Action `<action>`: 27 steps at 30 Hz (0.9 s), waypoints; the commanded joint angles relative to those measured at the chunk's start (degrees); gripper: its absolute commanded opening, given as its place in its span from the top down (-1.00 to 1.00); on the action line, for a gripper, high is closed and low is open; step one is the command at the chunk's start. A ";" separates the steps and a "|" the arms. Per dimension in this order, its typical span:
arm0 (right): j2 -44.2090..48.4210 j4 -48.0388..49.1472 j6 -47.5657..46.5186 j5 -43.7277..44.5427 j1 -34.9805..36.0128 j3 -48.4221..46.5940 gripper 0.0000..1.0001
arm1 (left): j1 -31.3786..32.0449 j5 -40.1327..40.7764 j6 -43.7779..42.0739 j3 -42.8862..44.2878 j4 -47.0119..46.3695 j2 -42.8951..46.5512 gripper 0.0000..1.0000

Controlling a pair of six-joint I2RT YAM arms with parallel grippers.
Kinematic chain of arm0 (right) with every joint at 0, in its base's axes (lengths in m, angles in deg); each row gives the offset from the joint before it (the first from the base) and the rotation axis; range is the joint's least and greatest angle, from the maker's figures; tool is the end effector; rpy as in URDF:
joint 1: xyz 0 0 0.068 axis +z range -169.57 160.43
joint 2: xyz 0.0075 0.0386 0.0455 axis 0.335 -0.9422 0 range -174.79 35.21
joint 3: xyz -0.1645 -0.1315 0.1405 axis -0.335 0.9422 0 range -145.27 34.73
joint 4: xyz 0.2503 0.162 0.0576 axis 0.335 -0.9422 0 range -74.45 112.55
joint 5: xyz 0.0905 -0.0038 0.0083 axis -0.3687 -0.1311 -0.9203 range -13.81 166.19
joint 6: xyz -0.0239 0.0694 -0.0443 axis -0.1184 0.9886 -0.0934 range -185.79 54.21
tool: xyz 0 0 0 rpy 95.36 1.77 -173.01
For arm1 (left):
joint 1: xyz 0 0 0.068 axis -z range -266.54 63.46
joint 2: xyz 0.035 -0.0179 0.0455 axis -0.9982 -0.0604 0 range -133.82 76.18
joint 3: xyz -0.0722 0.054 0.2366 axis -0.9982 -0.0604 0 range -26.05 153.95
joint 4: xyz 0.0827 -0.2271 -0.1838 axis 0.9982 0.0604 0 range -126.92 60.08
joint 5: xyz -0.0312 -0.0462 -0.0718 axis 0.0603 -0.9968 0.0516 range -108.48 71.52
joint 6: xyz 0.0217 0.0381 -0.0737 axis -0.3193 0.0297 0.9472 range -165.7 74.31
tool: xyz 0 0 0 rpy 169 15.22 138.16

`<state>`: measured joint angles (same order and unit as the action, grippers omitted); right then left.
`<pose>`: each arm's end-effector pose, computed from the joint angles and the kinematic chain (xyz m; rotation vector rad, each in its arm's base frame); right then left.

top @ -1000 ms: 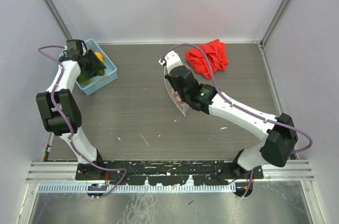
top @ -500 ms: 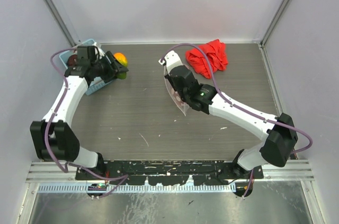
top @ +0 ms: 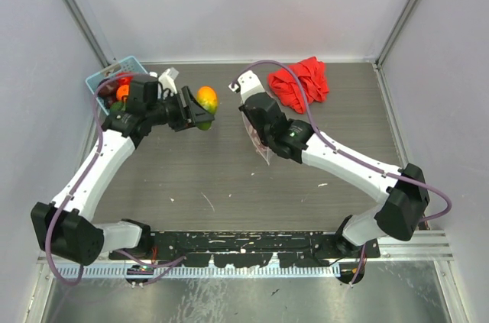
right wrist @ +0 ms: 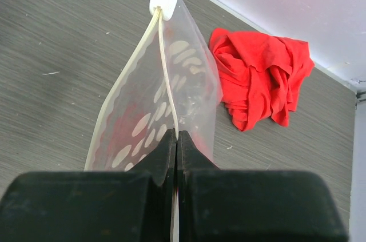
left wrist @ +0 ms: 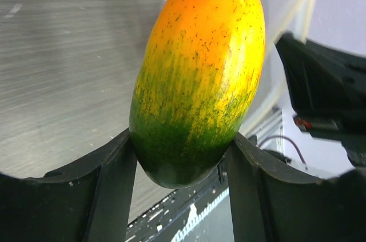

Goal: Place the food in the zip-top bag and seal the zipper
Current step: Place the fake fruit in the zipper food storage bag.

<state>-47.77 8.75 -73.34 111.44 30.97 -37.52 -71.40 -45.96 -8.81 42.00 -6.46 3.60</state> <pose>0.2939 0.2885 0.3040 -0.5771 1.8294 -0.1128 0.3345 -0.1267 0.3020 -0.1445 2.2885 -1.0194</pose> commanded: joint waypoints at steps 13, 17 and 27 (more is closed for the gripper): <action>-0.67 0.15 -0.90 3.41 1.05 -4.30 0.99 | 13.74 -4.85 4.94 -2.36 -8.39 4.46 0.65; -0.61 0.18 -0.71 3.16 1.13 -4.53 0.99 | 16.16 -4.85 5.57 -3.01 -9.44 3.66 0.65; -0.31 0.18 -0.14 1.86 1.22 -4.56 0.99 | 18.61 1.10 5.36 -2.67 -5.74 0.26 0.69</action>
<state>-48.84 7.13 -74.20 113.80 31.76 -39.23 -53.13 -47.71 -3.09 38.63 -11.79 4.76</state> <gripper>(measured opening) 0.042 0.571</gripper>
